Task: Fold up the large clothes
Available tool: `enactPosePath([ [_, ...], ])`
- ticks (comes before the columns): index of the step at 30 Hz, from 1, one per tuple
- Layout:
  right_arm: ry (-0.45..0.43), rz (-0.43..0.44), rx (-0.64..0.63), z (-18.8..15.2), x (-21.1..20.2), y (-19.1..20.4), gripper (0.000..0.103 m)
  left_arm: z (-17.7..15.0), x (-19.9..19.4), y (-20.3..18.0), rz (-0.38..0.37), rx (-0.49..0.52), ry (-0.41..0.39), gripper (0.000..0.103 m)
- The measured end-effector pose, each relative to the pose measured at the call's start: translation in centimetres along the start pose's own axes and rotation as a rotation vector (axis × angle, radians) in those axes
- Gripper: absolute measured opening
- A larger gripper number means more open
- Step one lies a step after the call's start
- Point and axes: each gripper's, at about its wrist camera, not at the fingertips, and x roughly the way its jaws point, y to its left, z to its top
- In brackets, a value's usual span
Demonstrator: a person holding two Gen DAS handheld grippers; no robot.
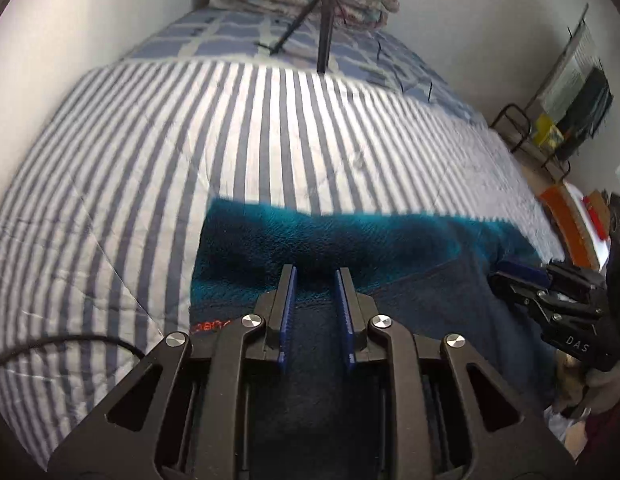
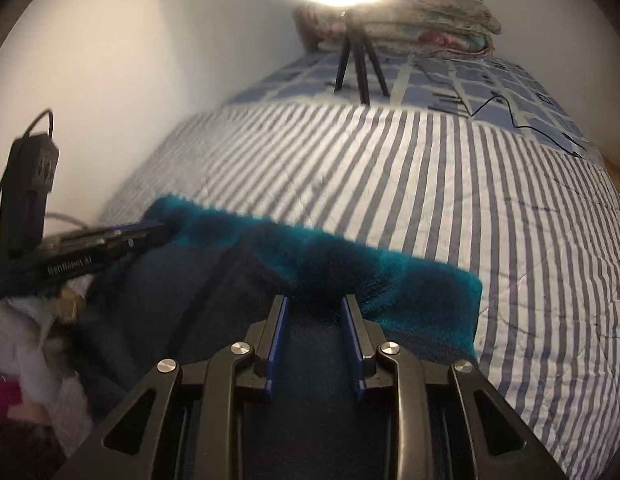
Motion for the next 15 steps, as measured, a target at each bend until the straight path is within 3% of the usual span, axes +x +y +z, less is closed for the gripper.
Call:
enactPosePath([
  [3,-0.01,-0.046,-0.056,-1.5,1.1,0.7,0.026,0.0,-0.2,-0.5,0.012,0.03,-0.003,0.022],
  [5,0.006,-0.062,-0.065,-0.8,0.4,1.0,0.025,0.7,-1.7,0.2,-0.032,-0.029,-0.006,0.022],
  [8,-0.024,-0.01,-0.035,-0.4,-3.1,0.7,0.025,0.7,-5.4,1.0,-0.031,-0.036,-0.057,0.022],
  [12,-0.057,0.023,-0.044,-2.5,-7.1,0.1,0.025,-1.4,-8.8,1.9,-0.086,-0.027,-0.07,0.022],
  [15,-0.03,0.035,-0.03,-5.2,-8.1,-0.5,0.025,-3.9,-8.6,2.5,-0.089,-0.009,-0.011,0.022],
])
